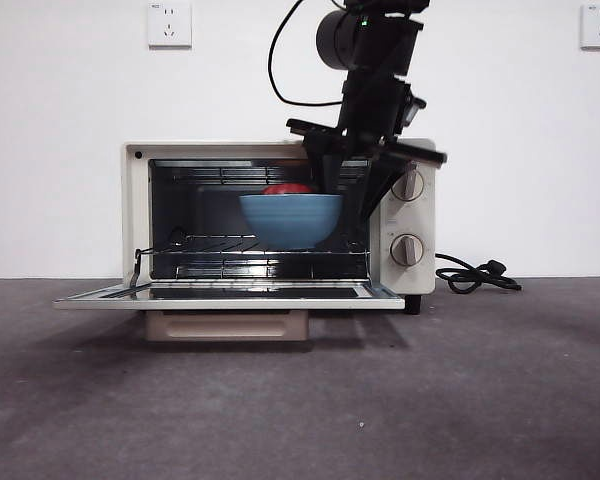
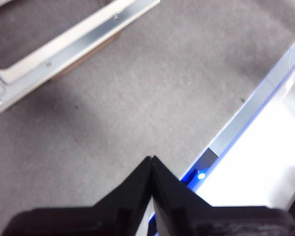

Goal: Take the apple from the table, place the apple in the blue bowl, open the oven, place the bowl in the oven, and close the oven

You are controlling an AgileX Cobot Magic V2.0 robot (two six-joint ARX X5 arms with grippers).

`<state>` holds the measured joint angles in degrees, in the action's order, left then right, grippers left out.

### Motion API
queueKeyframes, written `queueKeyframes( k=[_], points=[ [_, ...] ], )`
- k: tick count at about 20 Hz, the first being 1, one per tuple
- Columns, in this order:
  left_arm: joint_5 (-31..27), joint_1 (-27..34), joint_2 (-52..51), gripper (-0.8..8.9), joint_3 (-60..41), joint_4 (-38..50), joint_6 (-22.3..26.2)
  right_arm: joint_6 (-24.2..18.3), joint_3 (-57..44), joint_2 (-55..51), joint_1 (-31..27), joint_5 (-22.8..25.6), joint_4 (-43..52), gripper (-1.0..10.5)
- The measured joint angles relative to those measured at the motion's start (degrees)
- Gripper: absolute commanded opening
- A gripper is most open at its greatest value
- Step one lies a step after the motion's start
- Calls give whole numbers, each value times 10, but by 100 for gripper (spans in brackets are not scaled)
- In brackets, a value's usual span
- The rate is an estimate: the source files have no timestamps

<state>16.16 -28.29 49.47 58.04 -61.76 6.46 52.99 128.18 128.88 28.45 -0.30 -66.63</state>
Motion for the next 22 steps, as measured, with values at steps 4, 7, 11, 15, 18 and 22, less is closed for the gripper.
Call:
queueKeyframes(
  k=[4, 7, 11, 15, 18, 22],
  points=[
    [0, 0, 0, -5, 0, -4, 0, -27, 40, -2, 0, 23, -13, 219],
    [0, 0, 0, -5, 0, -4, 0, -47, 65, -2, 0, 25, -28, 219],
    [0, 0, 0, -6, 0, -4, 0, -71, 106, -2, 0, 25, -46, 219],
    [-7, 0, 0, -6, 0, 4, 0, -110, 179, -2, 1, 23, -85, 218],
    [-58, 7, 10, -8, 0, 40, 1, -187, 263, -3, 12, 40, -110, 218],
    [8, 83, 70, -8, 0, 98, 1, -315, 289, -47, 39, 41, -110, 212]
  ],
)
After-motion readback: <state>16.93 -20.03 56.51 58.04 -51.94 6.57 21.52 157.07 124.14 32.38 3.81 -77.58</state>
